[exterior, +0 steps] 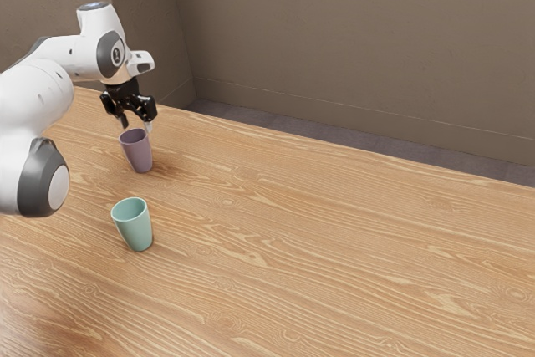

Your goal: Place the left cup onto the right cup

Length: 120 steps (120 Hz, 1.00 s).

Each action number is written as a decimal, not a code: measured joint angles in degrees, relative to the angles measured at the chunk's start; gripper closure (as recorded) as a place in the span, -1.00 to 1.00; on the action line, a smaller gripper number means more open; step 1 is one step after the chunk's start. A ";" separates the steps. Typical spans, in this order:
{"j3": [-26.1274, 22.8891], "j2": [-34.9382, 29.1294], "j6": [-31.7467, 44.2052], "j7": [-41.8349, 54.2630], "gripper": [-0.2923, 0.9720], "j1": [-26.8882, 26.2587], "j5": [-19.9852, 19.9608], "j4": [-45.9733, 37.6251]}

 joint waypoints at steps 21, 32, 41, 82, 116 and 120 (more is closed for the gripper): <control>-0.34 0.20 0.73 0.08 -0.13 0.00 0.01 0.00; -0.49 0.23 1.20 0.12 -0.13 0.00 0.00 -0.07; -0.56 0.51 1.58 0.14 -0.12 0.00 -0.04 -0.08; -0.59 2.53 2.78 0.24 -0.12 0.00 -0.09 -0.21; -0.53 3.98 3.38 0.32 -0.12 0.00 -0.12 -0.25; -0.53 4.14 3.44 0.33 -0.12 0.00 -0.14 -0.26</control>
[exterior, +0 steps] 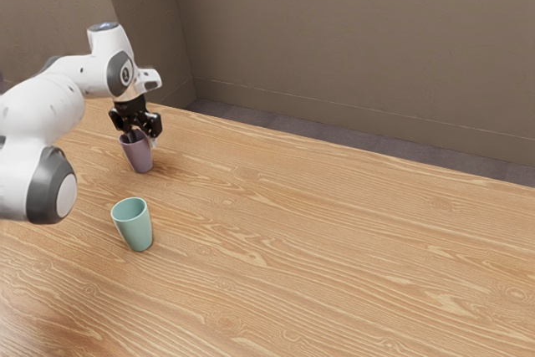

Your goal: Place the left cup onto the right cup

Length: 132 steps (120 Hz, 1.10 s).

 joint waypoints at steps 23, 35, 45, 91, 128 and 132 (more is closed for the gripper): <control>0.00 0.56 0.21 0.04 -0.12 0.00 -0.03 -0.16; 0.04 0.69 0.26 0.05 -0.10 0.00 -0.04 -0.20; 0.06 0.68 0.29 0.06 0.00 0.00 -0.04 -0.18; 0.02 0.65 0.27 0.03 0.62 0.00 0.05 -0.25; 0.19 0.30 0.25 0.02 0.69 0.00 0.38 -0.49; 0.22 0.25 0.22 0.02 0.69 0.00 0.41 -0.51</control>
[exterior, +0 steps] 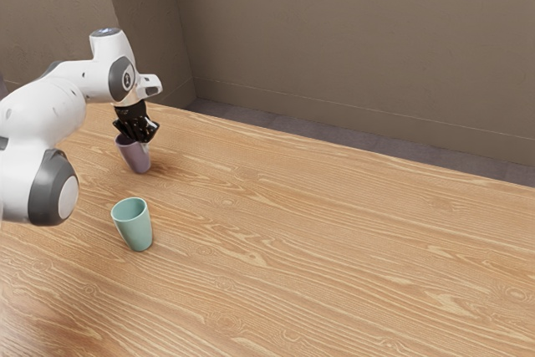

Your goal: Place the left cup onto the right cup

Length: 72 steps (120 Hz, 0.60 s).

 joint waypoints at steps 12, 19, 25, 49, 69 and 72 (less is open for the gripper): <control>0.10 -0.27 -0.04 0.01 0.70 0.00 0.23 -0.09; 0.12 -0.45 -0.08 0.07 0.70 0.00 0.41 -0.11; 0.12 -0.69 -0.10 0.13 0.70 0.00 0.56 -0.11; 0.13 -2.30 -0.39 0.34 0.70 -0.26 1.54 -0.31; 0.13 -4.95 -0.71 0.59 0.70 -1.18 1.91 -2.82; 0.11 -5.16 -0.81 0.63 0.70 -1.26 1.94 -2.96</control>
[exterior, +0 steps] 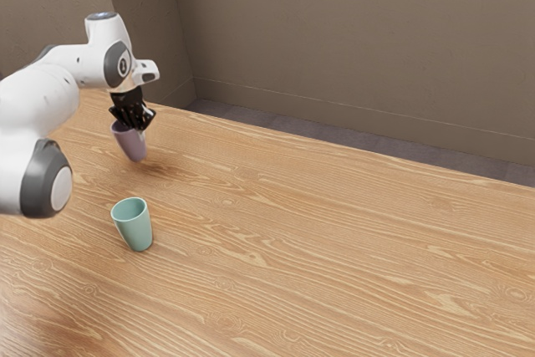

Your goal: Place the left cup onto the right cup

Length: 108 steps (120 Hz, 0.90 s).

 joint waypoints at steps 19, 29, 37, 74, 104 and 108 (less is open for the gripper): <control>-0.25 -1.68 -2.20 0.26 0.70 -0.94 0.44 -0.38; -0.35 -2.72 -3.54 0.52 0.70 -1.66 0.92 -0.53; -0.40 -3.73 -4.63 0.78 0.70 -2.12 1.16 -0.78; -0.51 -15.89 -6.72 1.76 0.70 -6.36 3.97 -13.91; -0.52 -21.33 -6.39 2.04 0.70 -8.59 6.49 -20.25; -0.52 -22.28 -5.97 2.07 0.70 -8.79 6.61 -21.68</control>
